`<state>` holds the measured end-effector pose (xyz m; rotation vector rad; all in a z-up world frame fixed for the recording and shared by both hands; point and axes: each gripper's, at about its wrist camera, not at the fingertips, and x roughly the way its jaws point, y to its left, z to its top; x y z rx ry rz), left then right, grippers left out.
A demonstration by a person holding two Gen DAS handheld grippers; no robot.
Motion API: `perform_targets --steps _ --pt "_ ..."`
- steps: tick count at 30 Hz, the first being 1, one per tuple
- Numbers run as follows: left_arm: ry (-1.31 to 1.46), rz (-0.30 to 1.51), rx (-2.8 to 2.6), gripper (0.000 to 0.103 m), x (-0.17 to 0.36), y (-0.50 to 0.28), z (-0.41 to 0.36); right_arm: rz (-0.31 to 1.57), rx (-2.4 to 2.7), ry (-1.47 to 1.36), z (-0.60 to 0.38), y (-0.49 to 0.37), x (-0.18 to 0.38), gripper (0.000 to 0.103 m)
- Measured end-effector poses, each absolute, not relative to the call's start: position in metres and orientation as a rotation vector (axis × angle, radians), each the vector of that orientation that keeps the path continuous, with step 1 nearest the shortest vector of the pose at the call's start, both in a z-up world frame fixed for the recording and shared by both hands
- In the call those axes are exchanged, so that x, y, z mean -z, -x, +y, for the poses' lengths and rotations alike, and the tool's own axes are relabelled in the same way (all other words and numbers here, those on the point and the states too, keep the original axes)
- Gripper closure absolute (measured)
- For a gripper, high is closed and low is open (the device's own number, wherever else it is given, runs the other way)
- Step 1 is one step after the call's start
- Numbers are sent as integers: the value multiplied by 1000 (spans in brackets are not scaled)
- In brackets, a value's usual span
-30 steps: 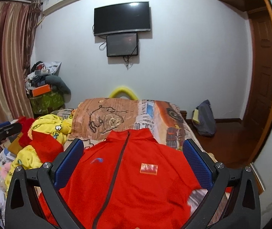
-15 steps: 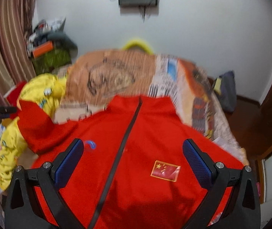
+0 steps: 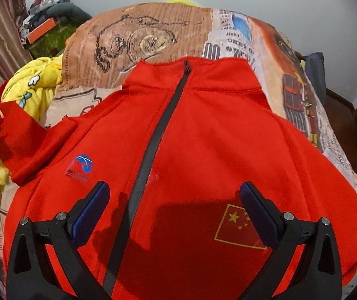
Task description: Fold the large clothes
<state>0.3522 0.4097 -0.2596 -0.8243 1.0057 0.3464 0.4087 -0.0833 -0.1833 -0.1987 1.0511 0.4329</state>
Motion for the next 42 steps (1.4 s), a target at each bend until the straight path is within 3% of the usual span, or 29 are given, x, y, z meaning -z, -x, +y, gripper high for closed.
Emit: perform_targets --steps 7,9,13,22,29,35,42 --pt "734 967 -425 75 254 -366 418 1088 -419 197 -87 -412 195 0" --pt "683 949 -447 93 242 -368 417 1088 -417 201 -87 -411 195 0" --pt "504 913 -490 100 210 -376 403 1081 -415 195 -91 -409 191 0" --pt "252 703 -345 101 96 -389 308 1023 -434 163 -99 -397 160 0" --pt "234 625 -126 101 46 -419 207 965 -438 138 -111 -387 136 0" --pt "203 681 21 101 58 -462 115 929 -430 145 -130 -383 127 0" --pt "185 903 187 101 134 -496 26 932 -378 197 -158 -387 136 0"
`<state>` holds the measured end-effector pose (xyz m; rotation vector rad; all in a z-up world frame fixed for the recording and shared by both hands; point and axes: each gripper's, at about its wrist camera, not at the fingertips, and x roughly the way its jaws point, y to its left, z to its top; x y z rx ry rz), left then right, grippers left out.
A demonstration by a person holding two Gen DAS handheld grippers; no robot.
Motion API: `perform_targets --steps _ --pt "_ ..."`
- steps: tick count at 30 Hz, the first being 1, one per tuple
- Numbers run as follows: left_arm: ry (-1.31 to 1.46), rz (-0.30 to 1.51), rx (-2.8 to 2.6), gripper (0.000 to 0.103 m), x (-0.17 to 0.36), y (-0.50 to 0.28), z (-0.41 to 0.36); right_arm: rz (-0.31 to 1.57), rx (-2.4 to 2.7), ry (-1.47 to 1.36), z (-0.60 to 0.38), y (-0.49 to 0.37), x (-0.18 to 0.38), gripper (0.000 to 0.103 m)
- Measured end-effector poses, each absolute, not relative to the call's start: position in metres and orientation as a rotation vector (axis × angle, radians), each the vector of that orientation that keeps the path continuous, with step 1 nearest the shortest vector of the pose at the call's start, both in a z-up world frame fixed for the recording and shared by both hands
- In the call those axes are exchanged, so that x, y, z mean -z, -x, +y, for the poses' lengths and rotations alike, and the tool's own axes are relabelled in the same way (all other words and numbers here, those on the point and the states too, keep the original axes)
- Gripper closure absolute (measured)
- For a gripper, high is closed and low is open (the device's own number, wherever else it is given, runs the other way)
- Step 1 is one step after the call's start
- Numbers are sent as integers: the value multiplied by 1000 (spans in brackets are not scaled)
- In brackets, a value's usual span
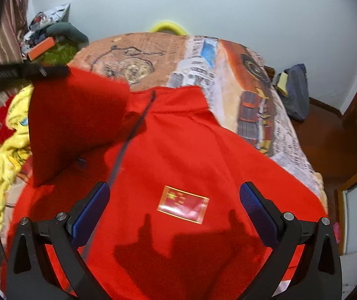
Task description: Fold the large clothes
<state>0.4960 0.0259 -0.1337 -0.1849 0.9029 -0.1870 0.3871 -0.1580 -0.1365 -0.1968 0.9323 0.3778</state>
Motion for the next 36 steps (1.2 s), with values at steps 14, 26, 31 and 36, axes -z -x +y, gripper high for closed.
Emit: perform_targets --steps 14,26,31,36 --pt "95 1199 388 93 230 -480 -55 1004 -314 131 -203 -385 158 0" --pt "46 1167 392 54 179 -427 -15 951 -367 182 -176 -374 133 0" --pt "57 1060 266 43 146 -417 45 927 -439 261 -137 -372 128 0" --pt "34 1041 112 43 147 -409 109 913 -501 351 -90 -372 139 0"
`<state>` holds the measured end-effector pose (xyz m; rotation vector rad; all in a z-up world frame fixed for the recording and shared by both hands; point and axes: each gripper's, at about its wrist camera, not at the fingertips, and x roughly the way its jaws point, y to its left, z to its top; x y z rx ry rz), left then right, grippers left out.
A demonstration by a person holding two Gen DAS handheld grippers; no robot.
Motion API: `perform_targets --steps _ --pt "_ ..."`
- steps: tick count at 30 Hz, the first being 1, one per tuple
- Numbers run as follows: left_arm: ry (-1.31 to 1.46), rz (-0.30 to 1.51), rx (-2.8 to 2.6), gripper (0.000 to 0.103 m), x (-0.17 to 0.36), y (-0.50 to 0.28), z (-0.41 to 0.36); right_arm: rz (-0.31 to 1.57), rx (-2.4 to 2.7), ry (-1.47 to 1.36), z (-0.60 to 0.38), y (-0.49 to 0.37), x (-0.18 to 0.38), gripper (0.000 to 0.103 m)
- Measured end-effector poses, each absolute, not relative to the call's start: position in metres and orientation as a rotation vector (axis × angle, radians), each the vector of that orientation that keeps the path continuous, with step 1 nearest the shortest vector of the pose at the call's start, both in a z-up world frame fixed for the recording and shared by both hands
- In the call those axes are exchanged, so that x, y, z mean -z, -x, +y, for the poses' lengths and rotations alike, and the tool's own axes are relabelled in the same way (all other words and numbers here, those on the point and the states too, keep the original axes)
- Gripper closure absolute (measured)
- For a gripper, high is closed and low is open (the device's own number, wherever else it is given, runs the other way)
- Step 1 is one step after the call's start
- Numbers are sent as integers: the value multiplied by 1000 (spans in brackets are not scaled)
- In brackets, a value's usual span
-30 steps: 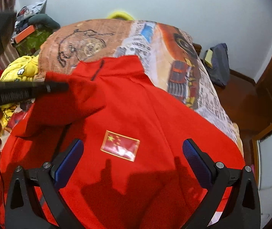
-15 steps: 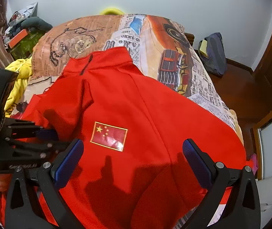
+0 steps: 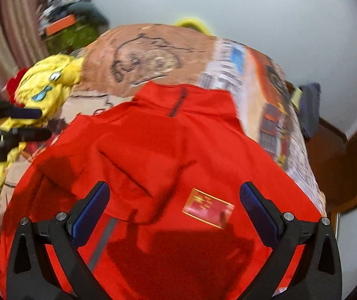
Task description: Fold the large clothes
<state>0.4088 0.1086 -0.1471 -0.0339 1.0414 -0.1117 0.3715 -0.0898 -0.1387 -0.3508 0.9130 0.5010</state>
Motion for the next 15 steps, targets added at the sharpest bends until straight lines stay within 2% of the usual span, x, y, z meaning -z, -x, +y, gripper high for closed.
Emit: perform_targets --steps 7,9,11,15 --pt "68 1109 -8 43 196 -402 167 984 -558 424 -31 -389 175 2" --pt "65 1130 -22 43 212 -403 174 1011 -558 456 -17 -395 189 6" --pt "59 1152 -30 43 228 -402 180 1034 -554 492 -7 -398 201 15" --pt "47 1192 -36 43 255 -404 182 991 -532 569 4 -396 212 21"
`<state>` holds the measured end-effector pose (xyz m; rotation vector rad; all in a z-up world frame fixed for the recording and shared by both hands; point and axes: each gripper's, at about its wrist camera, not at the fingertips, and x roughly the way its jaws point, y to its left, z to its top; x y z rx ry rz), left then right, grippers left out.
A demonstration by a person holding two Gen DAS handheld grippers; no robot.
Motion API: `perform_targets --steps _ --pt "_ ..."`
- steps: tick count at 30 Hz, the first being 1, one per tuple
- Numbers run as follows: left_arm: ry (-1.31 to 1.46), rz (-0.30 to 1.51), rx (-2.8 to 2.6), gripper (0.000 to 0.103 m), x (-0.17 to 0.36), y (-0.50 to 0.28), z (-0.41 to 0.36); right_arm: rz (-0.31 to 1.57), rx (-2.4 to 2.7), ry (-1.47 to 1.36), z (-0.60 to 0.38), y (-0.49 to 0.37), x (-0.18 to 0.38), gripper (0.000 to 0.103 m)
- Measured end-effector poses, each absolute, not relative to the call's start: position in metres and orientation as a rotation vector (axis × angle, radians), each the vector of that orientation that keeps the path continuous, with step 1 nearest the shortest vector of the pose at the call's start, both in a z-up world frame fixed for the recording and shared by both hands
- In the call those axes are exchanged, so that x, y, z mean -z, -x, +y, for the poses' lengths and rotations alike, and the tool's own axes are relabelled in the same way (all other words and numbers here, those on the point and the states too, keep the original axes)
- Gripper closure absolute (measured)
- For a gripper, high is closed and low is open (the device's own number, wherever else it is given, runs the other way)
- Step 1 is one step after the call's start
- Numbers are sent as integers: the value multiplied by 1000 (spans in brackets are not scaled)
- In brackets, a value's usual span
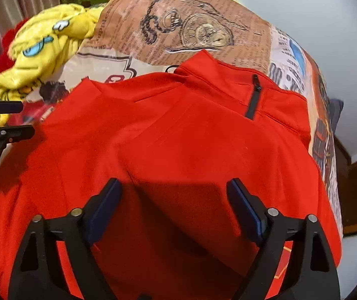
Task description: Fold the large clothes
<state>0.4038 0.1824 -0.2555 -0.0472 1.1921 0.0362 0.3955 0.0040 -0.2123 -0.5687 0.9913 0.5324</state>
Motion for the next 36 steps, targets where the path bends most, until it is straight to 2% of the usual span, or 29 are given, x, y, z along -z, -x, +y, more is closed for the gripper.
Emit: perform_targets --steps 1,3,5,6,7,8,11,26,36 --pt "43 1203 -37 43 263 -404 182 965 -533 589 6 -393 212 31" --pt "42 1213 -35 43 271 -404 181 937 -538 617 12 -389 211 42" --pt "47 1215 -36 43 277 -403 179 933 -562 628 16 -388 209 68" --pt "51 1213 -37 43 279 -402 179 930 -560 632 17 -388 209 74" --pt "56 1210 -38 43 280 -401 179 928 -561 633 18 -389 208 86" --pt "57 1204 -39 42 281 -399 179 929 -563 629 18 -390 208 91" --pt "54 1198 -45 42 283 -396 179 917 -541 582 13 -394 199 95" --pt "39 1209 -118 42 284 -395 174 845 -372 241 -118 -398 108 96" --pt "23 1222 -152 42 285 -397 171 940 -299 65 -194 -395 128 97"
